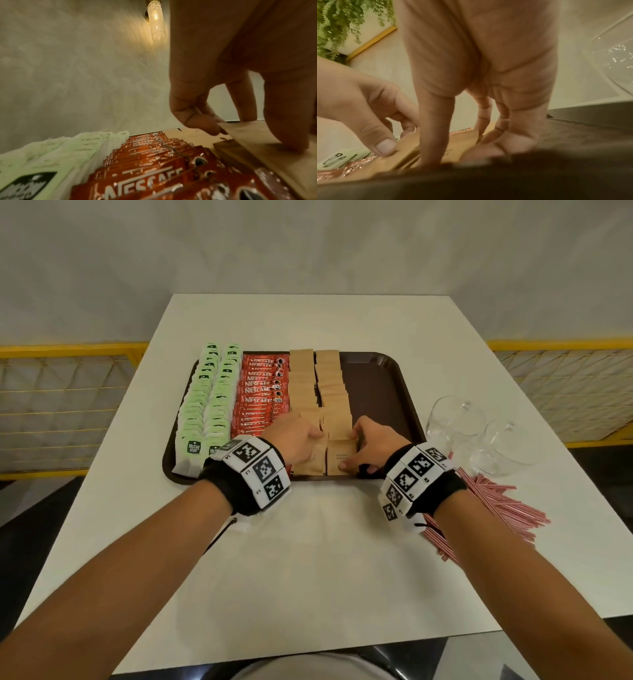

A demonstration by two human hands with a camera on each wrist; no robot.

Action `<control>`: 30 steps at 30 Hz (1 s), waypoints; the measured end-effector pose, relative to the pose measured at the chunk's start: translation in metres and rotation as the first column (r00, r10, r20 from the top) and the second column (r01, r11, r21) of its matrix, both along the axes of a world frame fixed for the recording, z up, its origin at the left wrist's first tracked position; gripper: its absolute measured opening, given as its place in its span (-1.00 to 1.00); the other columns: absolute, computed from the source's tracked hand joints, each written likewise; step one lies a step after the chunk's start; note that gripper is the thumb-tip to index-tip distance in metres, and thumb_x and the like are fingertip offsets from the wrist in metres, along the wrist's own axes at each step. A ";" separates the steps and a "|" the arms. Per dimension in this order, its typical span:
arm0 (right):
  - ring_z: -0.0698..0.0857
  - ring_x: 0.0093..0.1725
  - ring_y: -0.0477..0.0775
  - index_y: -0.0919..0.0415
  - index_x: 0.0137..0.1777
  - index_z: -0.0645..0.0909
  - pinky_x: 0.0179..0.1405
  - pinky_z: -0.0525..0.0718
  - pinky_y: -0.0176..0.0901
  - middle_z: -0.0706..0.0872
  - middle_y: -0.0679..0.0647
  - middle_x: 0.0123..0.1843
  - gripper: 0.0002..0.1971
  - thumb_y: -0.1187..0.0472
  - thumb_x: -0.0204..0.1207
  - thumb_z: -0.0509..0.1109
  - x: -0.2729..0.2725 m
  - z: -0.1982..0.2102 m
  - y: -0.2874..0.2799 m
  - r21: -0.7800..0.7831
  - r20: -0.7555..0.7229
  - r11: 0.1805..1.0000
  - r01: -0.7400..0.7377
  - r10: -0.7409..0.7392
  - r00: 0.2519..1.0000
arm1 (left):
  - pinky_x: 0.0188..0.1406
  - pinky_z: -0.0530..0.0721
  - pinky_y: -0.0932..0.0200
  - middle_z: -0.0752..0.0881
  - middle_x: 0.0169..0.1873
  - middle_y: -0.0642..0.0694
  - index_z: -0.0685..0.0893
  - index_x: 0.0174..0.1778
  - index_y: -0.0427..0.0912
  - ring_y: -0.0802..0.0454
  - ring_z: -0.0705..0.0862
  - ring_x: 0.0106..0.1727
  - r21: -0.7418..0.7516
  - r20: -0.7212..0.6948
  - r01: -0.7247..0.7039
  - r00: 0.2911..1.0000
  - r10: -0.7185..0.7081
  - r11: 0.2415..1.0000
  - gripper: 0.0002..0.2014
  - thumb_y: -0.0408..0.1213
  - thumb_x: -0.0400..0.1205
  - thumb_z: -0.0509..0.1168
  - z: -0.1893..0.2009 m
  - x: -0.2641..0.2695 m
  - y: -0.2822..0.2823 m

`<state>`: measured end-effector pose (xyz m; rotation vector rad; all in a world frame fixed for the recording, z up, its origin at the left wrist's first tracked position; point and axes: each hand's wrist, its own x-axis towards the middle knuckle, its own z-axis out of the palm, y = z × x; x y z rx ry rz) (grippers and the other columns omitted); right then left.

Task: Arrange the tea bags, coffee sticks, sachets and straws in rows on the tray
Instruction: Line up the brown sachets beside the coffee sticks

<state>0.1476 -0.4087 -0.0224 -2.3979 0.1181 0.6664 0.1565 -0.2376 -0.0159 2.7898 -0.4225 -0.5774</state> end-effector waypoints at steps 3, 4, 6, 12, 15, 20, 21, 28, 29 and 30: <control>0.66 -0.29 0.07 0.16 0.16 0.35 -0.16 0.75 -0.04 0.58 0.07 -0.09 -0.44 0.19 0.30 0.63 -0.001 -0.001 0.000 0.057 -0.003 0.998 0.035 -0.035 0.999 | 0.48 0.30 -0.12 0.34 0.39 -0.17 0.46 0.48 0.14 -0.23 0.28 0.45 0.075 -0.006 -0.032 0.999 0.033 0.997 -0.48 -0.20 0.58 0.37 -0.001 -0.002 0.001; 0.67 -0.30 0.07 0.17 0.17 0.35 -0.14 0.75 -0.02 0.60 0.07 -0.10 -0.44 0.20 0.31 0.62 -0.002 -0.001 -0.001 0.071 0.000 0.997 0.041 -0.041 0.999 | 0.46 0.32 -0.11 0.34 0.38 -0.18 0.44 0.49 0.13 -0.23 0.28 0.43 0.082 -0.006 -0.033 0.999 0.034 0.996 -0.47 -0.18 0.58 0.37 -0.001 -0.002 0.001; 0.67 -0.33 0.05 0.17 0.18 0.34 -0.16 0.75 -0.04 0.61 0.06 -0.11 -0.44 0.20 0.32 0.61 -0.003 -0.001 -0.002 0.093 0.006 0.994 0.051 -0.052 0.999 | 0.39 0.39 -0.06 0.36 0.34 -0.20 0.42 0.52 0.05 -0.21 0.33 0.40 0.091 0.000 -0.011 1.000 0.011 0.996 -0.41 -0.13 0.55 0.40 0.001 -0.004 0.002; 0.68 -0.36 0.00 0.18 0.18 0.33 -0.36 0.73 -0.24 0.63 0.07 -0.10 -0.40 0.23 0.27 0.64 -0.004 -0.002 -0.004 0.125 0.026 0.991 0.048 -0.052 0.998 | 0.34 0.40 0.00 0.37 0.34 -0.17 0.29 0.56 0.10 -0.18 0.34 0.40 0.086 -0.011 -0.001 1.000 0.001 0.996 -0.24 -0.11 0.46 0.48 0.000 -0.007 0.002; 0.67 -0.37 0.01 0.17 0.12 0.32 -0.33 0.72 -0.19 0.63 0.09 -0.13 -0.43 0.27 0.28 0.63 -0.005 -0.004 -0.001 0.101 0.037 0.994 0.032 -0.035 0.999 | 0.34 0.43 -0.03 0.38 0.33 -0.17 0.33 0.54 0.10 -0.17 0.36 0.38 0.095 0.012 -0.009 1.000 0.008 0.995 -0.28 -0.09 0.47 0.48 -0.001 -0.009 0.000; 0.69 -0.30 0.12 0.17 0.09 0.29 -0.25 0.76 -0.05 0.63 0.17 -0.04 -0.46 0.29 0.31 0.61 -0.002 -0.004 0.003 0.082 0.069 0.996 0.022 -0.028 0.997 | 0.33 0.44 -0.01 0.38 0.32 -0.15 0.35 0.52 0.09 -0.13 0.34 0.36 0.106 0.118 -0.053 0.992 0.040 0.993 -0.31 -0.09 0.48 0.47 -0.002 -0.010 -0.005; 0.70 -0.26 0.14 0.17 0.08 0.29 -0.21 0.77 -0.02 0.63 0.18 -0.02 -0.47 0.29 0.31 0.60 -0.001 -0.003 0.003 0.078 0.077 0.997 0.022 -0.028 0.997 | 0.32 0.43 0.00 0.38 0.32 -0.14 0.35 0.52 0.08 -0.12 0.34 0.36 0.107 0.141 -0.060 0.989 0.045 0.992 -0.31 -0.09 0.48 0.46 -0.002 -0.010 -0.006; 0.63 -0.31 -0.02 0.14 0.09 0.30 -0.34 0.66 -0.21 0.60 0.07 -0.13 -0.43 0.24 0.28 0.63 -0.004 -0.007 -0.001 0.082 0.049 0.997 0.002 -0.006 0.999 | 0.33 0.43 -0.01 0.39 0.34 -0.12 0.32 0.52 0.10 -0.11 0.35 0.36 0.111 0.145 -0.050 0.989 0.033 0.993 -0.31 -0.03 0.48 0.44 -0.006 -0.019 -0.003; 0.64 -0.25 0.00 0.14 0.11 0.31 -0.23 0.69 -0.16 0.60 0.08 -0.08 -0.41 0.22 0.26 0.65 -0.003 -0.006 -0.001 0.094 0.043 0.996 0.010 -0.014 0.999 | 0.33 0.42 0.00 0.38 0.34 -0.12 0.31 0.53 0.08 -0.10 0.34 0.37 0.102 0.165 -0.052 0.986 0.034 0.993 -0.30 -0.02 0.49 0.44 -0.006 -0.019 -0.003; 0.64 -0.14 0.02 0.14 0.16 0.31 -0.10 0.70 -0.13 0.59 0.09 0.01 -0.38 0.20 0.24 0.65 -0.004 -0.005 -0.002 0.094 0.053 0.995 0.017 -0.022 0.998 | 0.33 0.40 0.00 0.37 0.36 -0.12 0.30 0.53 0.05 -0.10 0.33 0.38 0.093 0.194 -0.055 0.980 0.036 0.994 -0.31 -0.01 0.50 0.42 -0.006 -0.020 -0.003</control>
